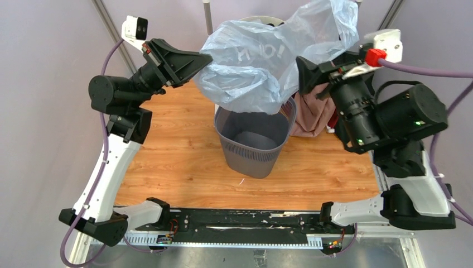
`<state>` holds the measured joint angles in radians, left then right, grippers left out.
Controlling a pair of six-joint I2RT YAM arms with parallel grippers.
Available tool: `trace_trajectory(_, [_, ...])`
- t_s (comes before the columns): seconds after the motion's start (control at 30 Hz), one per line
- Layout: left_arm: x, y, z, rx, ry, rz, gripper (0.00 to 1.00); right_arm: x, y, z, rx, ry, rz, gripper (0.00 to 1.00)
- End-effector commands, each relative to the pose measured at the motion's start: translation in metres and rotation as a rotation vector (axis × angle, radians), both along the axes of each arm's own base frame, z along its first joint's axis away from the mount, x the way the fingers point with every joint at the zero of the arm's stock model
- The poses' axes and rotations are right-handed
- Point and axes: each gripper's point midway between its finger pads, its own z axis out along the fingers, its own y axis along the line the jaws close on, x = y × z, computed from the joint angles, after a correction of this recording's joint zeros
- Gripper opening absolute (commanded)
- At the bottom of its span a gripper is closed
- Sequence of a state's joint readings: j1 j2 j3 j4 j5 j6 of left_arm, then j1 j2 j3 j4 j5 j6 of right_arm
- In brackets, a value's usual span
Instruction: Put the trash bags into the trash bin
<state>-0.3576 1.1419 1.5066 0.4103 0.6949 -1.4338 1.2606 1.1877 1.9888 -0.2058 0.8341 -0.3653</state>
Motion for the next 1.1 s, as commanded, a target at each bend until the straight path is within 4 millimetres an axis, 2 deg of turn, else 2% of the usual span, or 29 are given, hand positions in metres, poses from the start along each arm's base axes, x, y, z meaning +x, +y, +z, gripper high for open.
trace_trajectory(0.0, [0.012,-0.010,-0.001,0.018,0.014,-0.039,0.00,-0.016,-0.018,-0.022,-0.112,0.019,0.089,0.75])
trace_trajectory(0.1, [0.024,-0.017,-0.005,0.038,0.024,-0.057,0.00,-0.028,-0.019,-0.026,-0.190,-0.007,0.170,0.74])
trace_trajectory(0.13, [0.027,-0.019,-0.006,0.044,0.029,-0.061,0.00,-0.032,-0.011,-0.027,-0.227,-0.015,0.219,0.74])
trace_trajectory(0.2, [0.034,-0.022,-0.010,0.052,0.038,-0.065,0.00,-0.044,0.016,-0.039,-0.344,-0.026,0.356,0.72])
trace_trajectory(0.27, [0.040,-0.025,-0.015,0.062,0.049,-0.070,0.00,-0.046,0.039,-0.050,-0.438,-0.022,0.416,0.69])
trace_trajectory(0.37, [0.050,-0.030,-0.024,0.078,0.069,-0.072,0.00,-0.040,0.065,-0.059,-0.517,-0.035,0.417,0.68])
trace_trajectory(0.53, [0.060,-0.034,-0.041,0.098,0.099,-0.071,0.00,-0.049,0.090,-0.053,-0.515,-0.123,0.479,0.70])
trace_trajectory(0.77, [0.064,-0.036,-0.048,0.111,0.107,-0.074,0.00,-0.051,0.132,-0.066,-0.628,-0.134,0.523,0.75])
trace_trajectory(0.93, [0.066,-0.036,-0.053,0.119,0.114,-0.070,0.00,-0.053,0.146,-0.065,-0.648,-0.158,0.490,0.76])
trace_trajectory(1.07, [0.068,-0.037,-0.058,0.124,0.120,-0.067,0.00,-0.061,0.136,-0.044,-0.578,-0.235,0.388,0.76])
